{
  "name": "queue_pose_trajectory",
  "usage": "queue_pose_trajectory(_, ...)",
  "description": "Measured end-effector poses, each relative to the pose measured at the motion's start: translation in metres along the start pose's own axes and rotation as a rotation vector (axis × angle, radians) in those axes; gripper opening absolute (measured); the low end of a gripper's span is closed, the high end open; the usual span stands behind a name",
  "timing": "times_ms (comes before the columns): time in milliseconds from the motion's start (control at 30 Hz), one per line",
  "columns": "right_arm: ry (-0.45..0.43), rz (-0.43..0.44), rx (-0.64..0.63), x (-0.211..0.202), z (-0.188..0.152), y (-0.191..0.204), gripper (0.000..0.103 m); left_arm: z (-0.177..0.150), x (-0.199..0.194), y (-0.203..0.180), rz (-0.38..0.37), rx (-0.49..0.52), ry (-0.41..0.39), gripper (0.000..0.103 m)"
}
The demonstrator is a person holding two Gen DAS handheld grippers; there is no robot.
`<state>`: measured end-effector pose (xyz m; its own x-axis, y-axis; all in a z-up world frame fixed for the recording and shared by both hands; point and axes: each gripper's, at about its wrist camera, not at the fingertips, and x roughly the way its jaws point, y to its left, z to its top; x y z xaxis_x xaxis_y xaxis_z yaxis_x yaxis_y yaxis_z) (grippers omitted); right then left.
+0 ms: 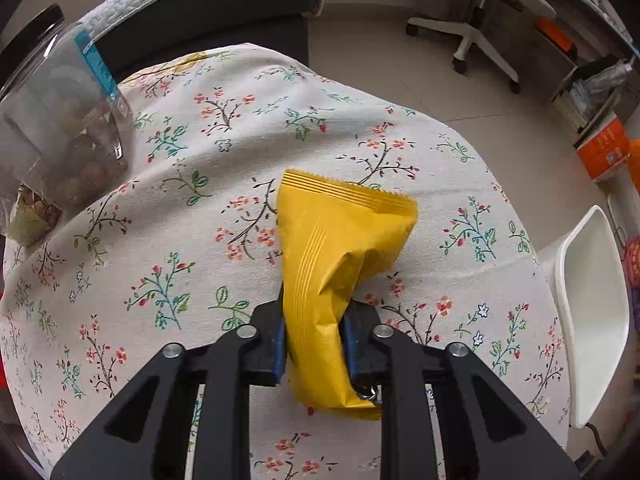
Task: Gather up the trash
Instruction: 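Lift the orange peel and yellow packet and carry both over the wastebasket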
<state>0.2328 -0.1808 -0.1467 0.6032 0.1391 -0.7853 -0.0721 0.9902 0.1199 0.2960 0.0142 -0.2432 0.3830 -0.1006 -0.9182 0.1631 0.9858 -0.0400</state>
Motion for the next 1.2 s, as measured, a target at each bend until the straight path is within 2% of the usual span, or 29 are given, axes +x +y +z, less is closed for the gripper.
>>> queue_pose_trajectory(233, -0.057, 0.061, -0.098, -0.032, -0.004, 0.045, 0.018, -0.039, -0.060, 0.088, 0.124, -0.191, -0.042, 0.011)
queue_pose_trajectory(333, -0.089, 0.082, -0.129, -0.050, -0.009, 0.066, 0.018, -0.055, -0.102, 0.118, 0.189, -0.271, -0.112, 0.011)
queue_pose_trajectory(433, -0.113, 0.096, -0.144, -0.069, -0.017, 0.081, 0.018, -0.067, -0.146, 0.135, 0.183, -0.348, -0.184, 0.011)
queue_pose_trajectory(533, -0.138, 0.101, -0.151, -0.090, -0.025, 0.089, 0.018, -0.076, -0.187, 0.128, 0.215, -0.341, -0.271, 0.011)
queue_pose_trajectory(633, -0.183, 0.091, -0.163, -0.112, -0.034, 0.090, 0.018, -0.088, -0.226, 0.107, 0.229, -0.305, -0.391, 0.011)
queue_pose_trajectory(700, -0.213, 0.074, -0.161, -0.123, -0.040, 0.086, 0.018, -0.093, -0.240, 0.093, 0.191, -0.309, -0.448, 0.011)
queue_pose_trajectory(833, -0.292, 0.038, -0.142, -0.132, -0.050, 0.073, 0.018, -0.109, -0.251, 0.068, 0.141, -0.318, -0.551, 0.012)
queue_pose_trajectory(967, -0.316, 0.027, -0.100, -0.130, -0.052, 0.058, 0.018, -0.119, -0.241, 0.041, 0.155, -0.266, -0.609, 0.013)
queue_pose_trajectory(1100, -0.371, -0.008, -0.094, -0.135, -0.050, 0.053, 0.018, -0.117, -0.253, 0.024, 0.182, -0.230, -0.713, 0.015)
queue_pose_trajectory(1200, -0.403, -0.025, -0.086, -0.140, -0.052, 0.051, 0.018, -0.114, -0.254, 0.012, 0.193, -0.210, -0.747, 0.017)
